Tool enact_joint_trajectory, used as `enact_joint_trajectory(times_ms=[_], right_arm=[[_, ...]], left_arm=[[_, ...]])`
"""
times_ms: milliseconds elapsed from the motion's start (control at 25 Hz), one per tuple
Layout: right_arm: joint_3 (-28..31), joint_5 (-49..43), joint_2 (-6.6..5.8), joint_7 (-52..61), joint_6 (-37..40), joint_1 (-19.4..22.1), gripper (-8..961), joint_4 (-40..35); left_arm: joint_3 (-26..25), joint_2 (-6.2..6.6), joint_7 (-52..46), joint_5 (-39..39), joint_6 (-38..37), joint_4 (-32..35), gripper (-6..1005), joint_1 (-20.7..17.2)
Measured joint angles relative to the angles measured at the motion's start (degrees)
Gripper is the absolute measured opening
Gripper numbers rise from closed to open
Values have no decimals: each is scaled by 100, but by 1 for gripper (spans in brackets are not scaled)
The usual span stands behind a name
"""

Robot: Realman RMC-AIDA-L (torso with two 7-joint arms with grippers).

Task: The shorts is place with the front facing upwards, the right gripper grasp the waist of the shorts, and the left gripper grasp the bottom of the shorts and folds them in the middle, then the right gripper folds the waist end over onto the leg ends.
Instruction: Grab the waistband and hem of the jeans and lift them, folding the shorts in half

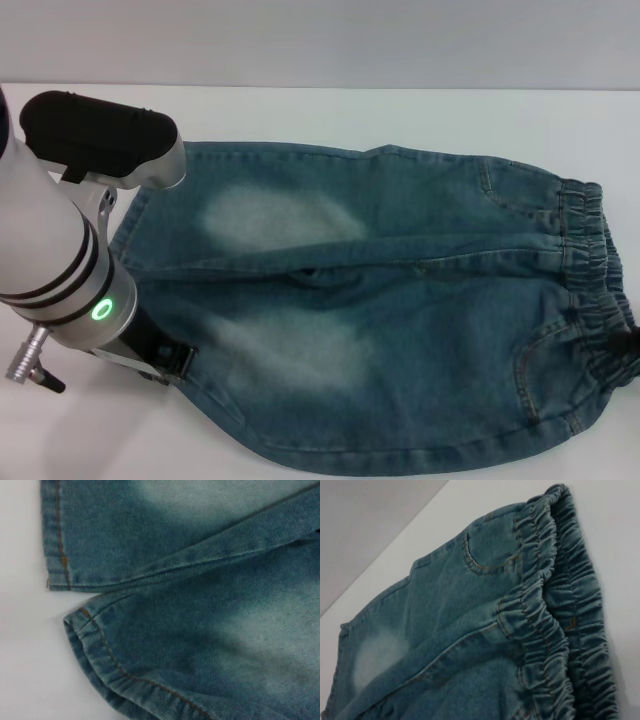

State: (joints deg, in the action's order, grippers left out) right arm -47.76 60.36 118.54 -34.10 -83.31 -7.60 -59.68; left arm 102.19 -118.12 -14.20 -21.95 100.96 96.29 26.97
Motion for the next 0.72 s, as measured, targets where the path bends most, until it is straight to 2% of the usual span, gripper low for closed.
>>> enact_joint_trajectory(times_ms=[160,360,720], right_arm=[[0,-5,-3,-2,-3,-2,223,6],[4,-7,-1,-13,-13,-39,36,17],[4,33,3,-19,-65,-109,13,18]], left_arm=[[1,0,6,-3,-26,0,110,-7],[-16,-3,65,-3,-76,0,111,-9],[-36,-16,124,-4,-138,-48,114,-21]])
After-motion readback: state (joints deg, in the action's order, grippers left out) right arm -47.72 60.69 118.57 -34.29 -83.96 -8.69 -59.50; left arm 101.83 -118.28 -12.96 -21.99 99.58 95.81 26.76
